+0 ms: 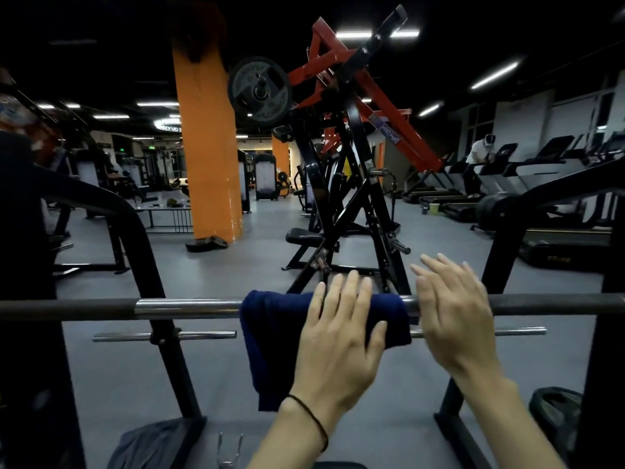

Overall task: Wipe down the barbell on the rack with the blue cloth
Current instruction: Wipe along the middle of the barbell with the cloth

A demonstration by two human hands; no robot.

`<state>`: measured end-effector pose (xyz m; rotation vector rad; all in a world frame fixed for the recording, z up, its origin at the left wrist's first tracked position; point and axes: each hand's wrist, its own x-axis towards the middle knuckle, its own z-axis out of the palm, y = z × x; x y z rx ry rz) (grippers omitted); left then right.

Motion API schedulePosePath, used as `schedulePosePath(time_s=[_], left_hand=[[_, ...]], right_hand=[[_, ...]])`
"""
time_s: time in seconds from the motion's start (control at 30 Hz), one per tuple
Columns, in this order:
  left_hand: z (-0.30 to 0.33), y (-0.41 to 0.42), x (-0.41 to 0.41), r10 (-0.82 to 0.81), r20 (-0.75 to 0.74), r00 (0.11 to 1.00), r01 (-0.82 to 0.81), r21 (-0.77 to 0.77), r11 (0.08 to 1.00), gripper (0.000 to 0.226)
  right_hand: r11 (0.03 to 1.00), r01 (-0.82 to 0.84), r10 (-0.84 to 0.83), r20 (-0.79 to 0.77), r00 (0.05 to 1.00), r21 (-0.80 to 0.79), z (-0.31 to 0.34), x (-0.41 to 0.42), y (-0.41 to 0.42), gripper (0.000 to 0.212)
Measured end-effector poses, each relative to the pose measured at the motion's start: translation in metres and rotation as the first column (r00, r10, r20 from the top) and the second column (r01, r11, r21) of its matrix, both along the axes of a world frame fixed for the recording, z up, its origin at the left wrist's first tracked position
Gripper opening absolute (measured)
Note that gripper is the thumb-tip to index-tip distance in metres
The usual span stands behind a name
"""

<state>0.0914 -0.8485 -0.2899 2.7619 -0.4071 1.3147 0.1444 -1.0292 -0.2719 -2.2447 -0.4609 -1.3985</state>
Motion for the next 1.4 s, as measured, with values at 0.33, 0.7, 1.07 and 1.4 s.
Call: schedulePosePath(time_s=[0.33, 0.7, 1.07, 1.4], left_hand=[[-0.01, 0.101, -0.002, 0.281, 0.06, 0.958, -0.27, -0.144, 0.952, 0.061], [-0.008, 0.02, 0.016, 0.02, 0.058, 0.998, -0.022, 0.023, 0.999, 0.06], [-0.012, -0.005, 0.024, 0.133, 0.146, 0.98, -0.135, 0.002, 0.991, 0.049], [-0.004, 0.077, 0.007, 0.212, 0.088, 0.973, -0.201, -0.121, 0.972, 0.056]], right_hand=[[0.965, 0.26, -0.244, 0.221, 0.944, -0.044, -0.001, 0.023, -0.008, 0.053], [0.95, 0.274, -0.271, 0.041, 0.962, -0.149, 0.01, 0.027, -0.016, 0.064], [0.881, 0.195, -0.371, -0.374, 0.85, -0.432, 0.041, 0.026, -0.016, 0.037], [0.948, 0.093, -0.063, 0.107, 0.992, -0.305, -0.003, 0.018, -0.022, 0.045]])
